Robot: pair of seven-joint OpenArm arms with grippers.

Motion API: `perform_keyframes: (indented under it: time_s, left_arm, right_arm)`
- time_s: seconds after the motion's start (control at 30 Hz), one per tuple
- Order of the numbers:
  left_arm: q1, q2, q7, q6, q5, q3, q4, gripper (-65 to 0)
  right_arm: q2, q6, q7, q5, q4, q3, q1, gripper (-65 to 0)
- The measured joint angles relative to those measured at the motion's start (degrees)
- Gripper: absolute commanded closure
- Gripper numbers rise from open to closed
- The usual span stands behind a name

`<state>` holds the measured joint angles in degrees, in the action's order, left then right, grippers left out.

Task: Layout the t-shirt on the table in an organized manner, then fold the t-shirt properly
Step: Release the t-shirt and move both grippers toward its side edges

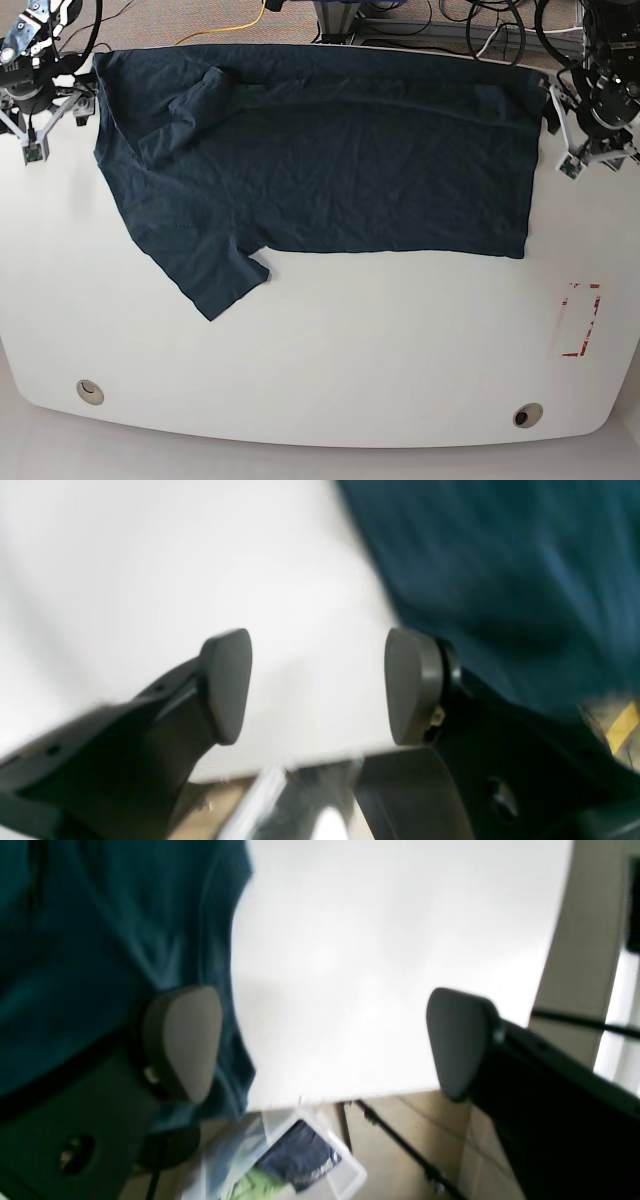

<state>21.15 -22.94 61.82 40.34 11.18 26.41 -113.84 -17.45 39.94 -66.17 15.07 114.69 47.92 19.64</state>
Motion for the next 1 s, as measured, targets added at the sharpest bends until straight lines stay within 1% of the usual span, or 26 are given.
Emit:
perform_keyframes:
  time_s: [0.07,0.1,0.17,0.27,0.37,0.43,0.47,0.5,0.53,0.57,0.67,0.73,0.93,1.0]
  left_arm:
    - [-2.8,-0.7,1.3,0.0,-0.2,0.9,-0.1,-39.2]
    - [-4.5,-0.9,2.9,0.0,-0.7,1.4,-0.1,-39.2]
    - [-7.9,-1.2,3.8,-0.2,-2.2,1.6,0.0,-39.2]
    - [-14.0,-1.0,3.6,-0.2,-1.8,1.3,0.7,-39.2]
    - [-20.7,-0.7,3.1,-0.3,-1.4,-0.4,2.2,-39.2]
    - [-25.0,-0.6,3.0,-0.3,-1.6,-3.3,4.1,-39.2]
    - [-26.6,-0.6,2.8,-0.3,-1.4,-3.8,4.7,-39.2]
    - [-27.9,-0.7,2.6,-0.2,-0.9,-5.7,6.4,-39.2]
    - [-29.2,-0.7,2.4,-0.2,-0.8,-7.1,8.2,-39.2]
    - [-30.2,-0.7,2.5,-0.2,-0.8,-8.2,9.5,-39.2]
    - [-33.1,-0.1,2.4,-0.2,-1.4,-10.9,15.2,-39.2]
    - [-34.4,0.9,0.6,-0.1,-1.8,-11.6,18.5,-39.2]
    - [-35.6,2.7,-8.2,-0.2,-1.4,-12.0,27.9,-39.2]
    - [-35.3,3.0,-9.4,-0.2,-1.5,-12.0,30.3,-39.2]
  right_arm:
    - [-0.3,0.2,-0.1,0.4,-0.2,-0.6,-2.9,-60.7]
    - [-0.4,0.2,-0.1,0.4,-0.6,-1.2,-4.7,-60.7]
    - [-0.9,0.1,-0.1,0.2,-2.1,-3.3,-7.9,-60.7]
    - [-1.3,0.3,-0.1,-1.2,-5.2,-6.6,-13.0,-60.7]
    - [-1.5,0.2,-0.1,-3.4,-9.2,-9.5,-17.8,-60.7]
    - [-1.4,0.1,-0.1,-5.9,-13.1,-11.4,-21.4,-60.7]
    - [-1.4,0.1,-0.2,-6.3,-14.0,-11.8,-22.4,-60.7]
    - [-1.3,0.3,0.6,-6.8,-16.6,-12.6,-24.2,-60.7]
    - [-1.2,-0.1,1.3,-7.3,-18.7,-13.2,-25.4,-60.7]
    - [-1.1,0.4,3.0,-7.3,-20.2,-13.5,-26.4,-60.7]
    - [-1.3,0.2,7.8,-7.4,-26.9,-14.8,-29.4,-60.7]
    - [-1.5,0.1,9.2,-7.9,-31.1,-16.2,-31.1,-60.7]
    - [-2.1,0.2,14.8,-7.7,-42.7,-19.3,-34.9,-60.6]
    - [-2.5,0.1,16.1,-7.8,-45.6,-19.9,-35.9,-60.6]
